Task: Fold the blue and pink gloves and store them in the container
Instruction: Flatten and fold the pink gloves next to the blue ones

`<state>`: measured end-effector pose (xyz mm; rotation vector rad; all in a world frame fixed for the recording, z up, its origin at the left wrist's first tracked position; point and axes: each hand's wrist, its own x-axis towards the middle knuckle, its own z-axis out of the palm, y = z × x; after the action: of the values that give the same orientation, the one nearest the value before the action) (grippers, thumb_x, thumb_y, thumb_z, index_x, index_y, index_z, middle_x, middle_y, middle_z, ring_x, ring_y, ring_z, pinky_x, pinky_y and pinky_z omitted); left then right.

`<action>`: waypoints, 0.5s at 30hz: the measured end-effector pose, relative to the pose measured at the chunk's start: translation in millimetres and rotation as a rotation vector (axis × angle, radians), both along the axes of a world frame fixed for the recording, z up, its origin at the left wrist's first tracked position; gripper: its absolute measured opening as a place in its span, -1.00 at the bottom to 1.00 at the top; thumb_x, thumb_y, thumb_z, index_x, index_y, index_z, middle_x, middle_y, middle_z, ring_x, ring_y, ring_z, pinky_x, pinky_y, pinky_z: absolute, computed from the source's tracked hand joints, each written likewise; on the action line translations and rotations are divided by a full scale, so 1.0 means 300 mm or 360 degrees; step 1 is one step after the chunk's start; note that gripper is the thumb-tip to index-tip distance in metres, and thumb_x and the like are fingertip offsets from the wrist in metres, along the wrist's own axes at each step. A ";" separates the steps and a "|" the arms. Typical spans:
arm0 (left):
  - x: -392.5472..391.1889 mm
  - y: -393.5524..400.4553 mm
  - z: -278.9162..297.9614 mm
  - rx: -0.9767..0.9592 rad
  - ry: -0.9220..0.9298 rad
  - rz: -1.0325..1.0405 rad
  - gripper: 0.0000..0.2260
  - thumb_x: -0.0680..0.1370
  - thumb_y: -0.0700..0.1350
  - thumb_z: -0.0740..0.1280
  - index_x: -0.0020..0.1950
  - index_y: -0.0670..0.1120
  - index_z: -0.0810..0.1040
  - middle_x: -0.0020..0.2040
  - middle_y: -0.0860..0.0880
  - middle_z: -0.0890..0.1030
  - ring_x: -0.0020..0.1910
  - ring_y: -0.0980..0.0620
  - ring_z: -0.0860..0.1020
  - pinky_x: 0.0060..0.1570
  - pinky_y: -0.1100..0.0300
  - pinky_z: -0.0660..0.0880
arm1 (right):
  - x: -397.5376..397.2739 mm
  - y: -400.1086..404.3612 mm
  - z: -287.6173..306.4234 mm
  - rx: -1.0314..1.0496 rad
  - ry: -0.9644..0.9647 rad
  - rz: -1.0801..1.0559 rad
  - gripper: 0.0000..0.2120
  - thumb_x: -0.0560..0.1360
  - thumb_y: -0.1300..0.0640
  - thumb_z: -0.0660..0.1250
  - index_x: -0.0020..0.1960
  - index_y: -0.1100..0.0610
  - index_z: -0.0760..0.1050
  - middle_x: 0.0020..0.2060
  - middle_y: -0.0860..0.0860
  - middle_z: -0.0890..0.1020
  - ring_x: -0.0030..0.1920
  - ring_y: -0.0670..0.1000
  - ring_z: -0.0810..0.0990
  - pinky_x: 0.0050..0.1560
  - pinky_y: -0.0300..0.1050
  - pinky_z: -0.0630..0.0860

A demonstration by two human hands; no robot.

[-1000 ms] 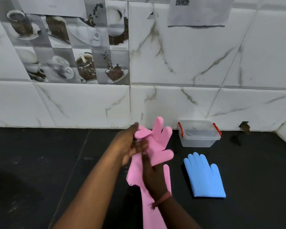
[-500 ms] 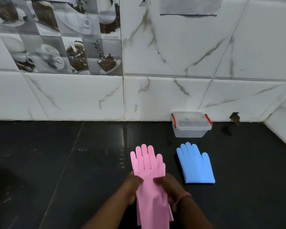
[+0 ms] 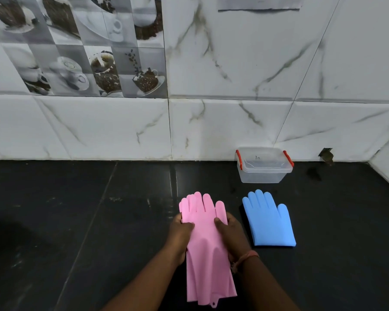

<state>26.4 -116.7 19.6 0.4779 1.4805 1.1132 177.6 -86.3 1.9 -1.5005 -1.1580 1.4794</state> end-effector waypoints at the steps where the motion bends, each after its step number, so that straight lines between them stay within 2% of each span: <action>1: 0.000 0.001 -0.001 -0.0002 -0.0004 0.0010 -0.66 0.57 -0.34 0.21 0.25 -0.05 0.56 0.14 -0.11 0.69 0.11 -0.17 0.68 0.18 -0.18 0.62 | -0.004 0.001 -0.003 -0.0001 0.0016 0.0000 -0.77 0.60 0.03 0.32 0.24 -0.08 0.51 0.11 -0.11 0.66 0.11 -0.07 0.63 0.00 -0.15 0.57; 3: -0.004 0.012 -0.007 0.0010 -0.0005 0.0033 -0.67 0.57 -0.35 0.22 0.20 -0.02 0.58 0.14 -0.11 0.70 0.11 -0.16 0.68 0.18 -0.17 0.63 | -0.010 0.007 0.000 0.0020 0.0025 -0.0003 -0.76 0.61 0.05 0.31 0.26 -0.12 0.48 0.11 -0.16 0.64 0.11 -0.10 0.62 -0.06 -0.24 0.54; 7: -0.015 0.037 -0.030 0.0054 -0.0024 0.0049 -0.63 0.57 -0.35 0.25 0.31 -0.05 0.56 0.17 -0.09 0.71 0.13 -0.15 0.69 0.20 -0.18 0.62 | -0.014 0.026 -0.003 0.0068 -0.0007 -0.0012 -0.67 0.62 0.02 0.30 0.37 -0.08 0.43 0.16 -0.16 0.60 0.13 -0.12 0.59 -0.08 -0.29 0.51; 10: -0.019 0.054 -0.039 0.0066 -0.0018 0.0038 -0.63 0.58 -0.34 0.26 0.32 -0.03 0.57 0.17 -0.07 0.72 0.14 -0.14 0.69 0.21 -0.19 0.61 | -0.013 0.046 -0.013 0.0108 -0.0033 -0.0005 -0.67 0.62 0.04 0.29 0.38 -0.07 0.42 0.19 -0.12 0.58 0.13 -0.14 0.58 -0.07 -0.33 0.49; 11: -0.020 0.061 -0.043 0.0059 -0.0006 0.0034 -0.63 0.59 -0.34 0.26 0.32 -0.03 0.57 0.18 -0.08 0.71 0.14 -0.15 0.69 0.22 -0.19 0.61 | -0.014 0.052 -0.018 0.0098 -0.0046 0.0001 -0.68 0.63 0.04 0.29 0.37 -0.07 0.42 0.20 -0.11 0.58 0.13 -0.13 0.58 -0.05 -0.31 0.51; 13: -0.021 0.071 -0.051 0.0014 0.0023 0.0019 -0.65 0.60 -0.32 0.27 0.34 -0.03 0.54 0.22 -0.09 0.68 0.15 -0.16 0.67 0.23 -0.20 0.60 | -0.016 0.062 -0.036 0.0055 -0.0058 0.0011 -0.65 0.63 0.06 0.28 0.41 0.00 0.41 0.26 -0.04 0.57 0.19 -0.04 0.57 0.14 -0.12 0.56; 15: -0.023 0.075 -0.056 -0.0009 0.0048 -0.0009 -0.63 0.61 -0.31 0.28 0.39 -0.05 0.52 0.25 -0.09 0.66 0.17 -0.17 0.65 0.25 -0.20 0.59 | -0.019 0.065 -0.051 0.0035 -0.0087 0.0016 -0.58 0.64 0.08 0.27 0.48 0.06 0.36 0.33 0.01 0.54 0.28 0.04 0.54 0.31 0.05 0.51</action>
<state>19.5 -94.1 2.7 0.4963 1.5075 1.1013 171.7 -66.7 -13.4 -1.5305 -1.2117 1.4359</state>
